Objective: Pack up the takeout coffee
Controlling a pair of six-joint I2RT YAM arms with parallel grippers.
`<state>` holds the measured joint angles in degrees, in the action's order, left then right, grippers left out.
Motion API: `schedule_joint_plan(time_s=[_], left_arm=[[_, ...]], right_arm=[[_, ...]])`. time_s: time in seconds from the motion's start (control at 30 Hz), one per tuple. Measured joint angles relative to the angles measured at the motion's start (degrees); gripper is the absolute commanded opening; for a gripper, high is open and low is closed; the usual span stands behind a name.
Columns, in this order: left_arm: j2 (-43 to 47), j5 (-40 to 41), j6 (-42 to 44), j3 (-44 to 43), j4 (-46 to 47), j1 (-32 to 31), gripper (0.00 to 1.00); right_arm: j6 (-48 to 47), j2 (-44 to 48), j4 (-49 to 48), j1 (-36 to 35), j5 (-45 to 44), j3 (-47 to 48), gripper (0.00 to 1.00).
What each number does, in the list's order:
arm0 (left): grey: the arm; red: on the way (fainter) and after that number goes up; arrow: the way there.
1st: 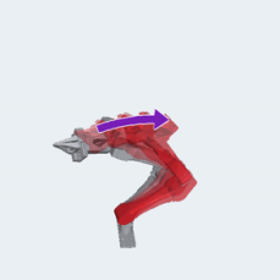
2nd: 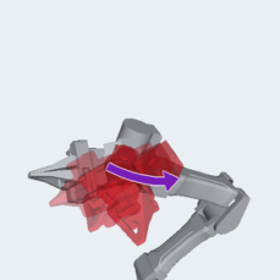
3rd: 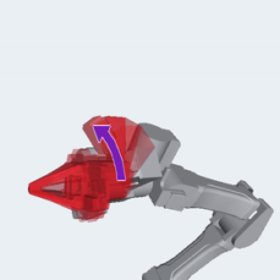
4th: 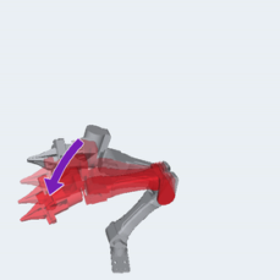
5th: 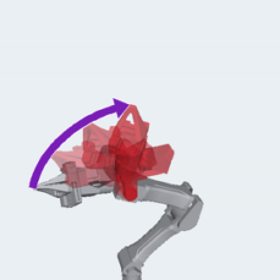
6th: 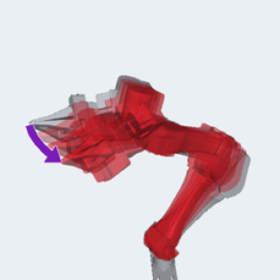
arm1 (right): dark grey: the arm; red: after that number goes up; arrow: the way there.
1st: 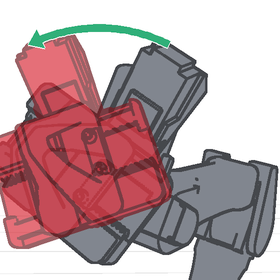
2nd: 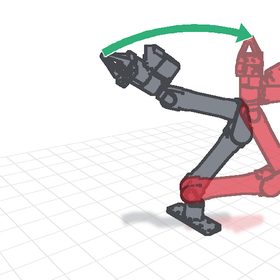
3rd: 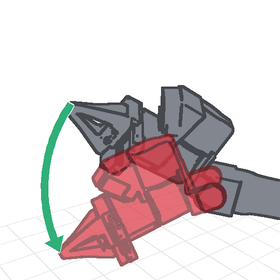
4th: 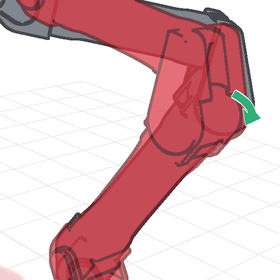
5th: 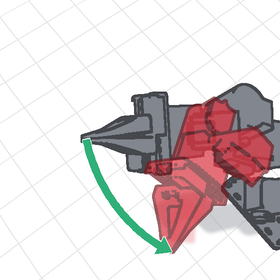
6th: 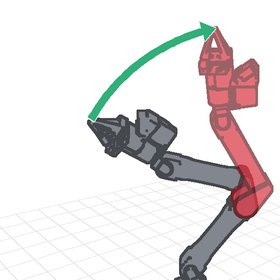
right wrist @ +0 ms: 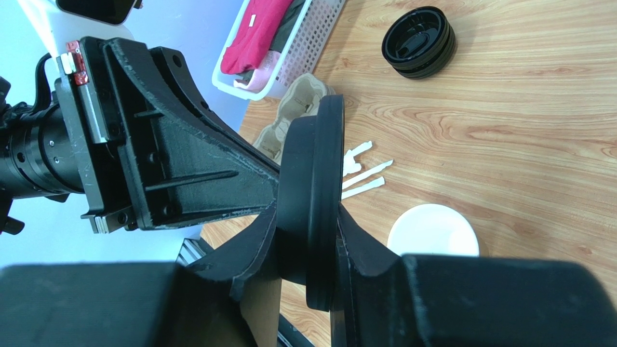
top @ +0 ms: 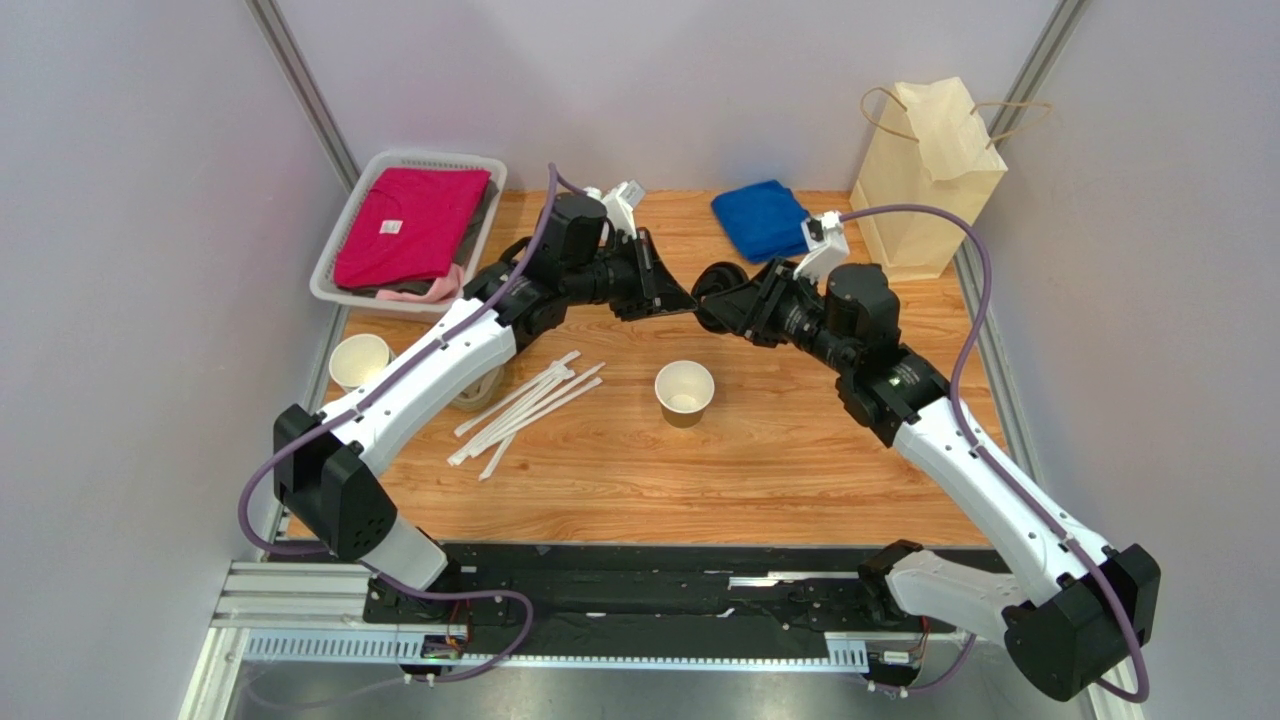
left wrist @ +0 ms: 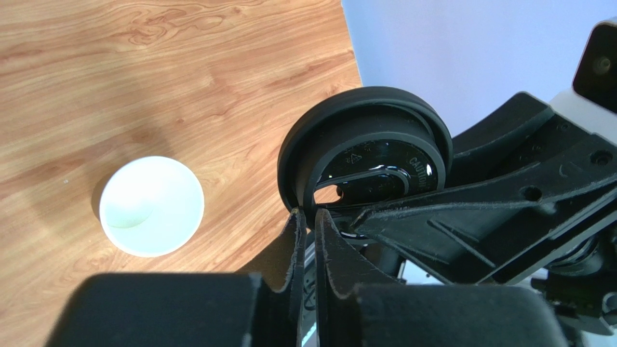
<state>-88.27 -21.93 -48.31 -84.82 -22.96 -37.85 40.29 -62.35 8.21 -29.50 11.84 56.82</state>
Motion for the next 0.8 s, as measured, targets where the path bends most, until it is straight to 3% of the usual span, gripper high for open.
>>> schedule_joint_plan(time_s=[0.07,0.1,0.2,0.3,0.5,0.8], left_arm=[[0.00,0.02,-0.17,0.04,0.04,0.09,0.00],[0.00,0.02,-0.07,0.04,0.04,0.09,0.00],[0.00,-0.07,2.56,-0.02,-0.79,0.04,0.00],[-0.15,-0.02,8.94,-1.29,-5.84,0.04,0.00],[-3.15,0.46,25.27,-10.03,-19.65,-0.02,0.00],[-20.41,6.14,45.18,-28.26,-40.79,-4.13,0.00]], right_arm=[[0.00,0.00,0.00,-0.02,0.15,0.00,0.44],[-0.02,0.00,0.02,-0.09,0.26,0.00,0.63],[0.15,0.04,0.20,-0.42,0.87,0.00,0.85],[-2.32,0.55,2.93,0.22,1.55,0.79,0.94],[-9.79,4.79,10.69,7.78,3.93,2.84,0.95],[-27.85,17.22,17.99,10.78,12.13,-1.14,1.00]])
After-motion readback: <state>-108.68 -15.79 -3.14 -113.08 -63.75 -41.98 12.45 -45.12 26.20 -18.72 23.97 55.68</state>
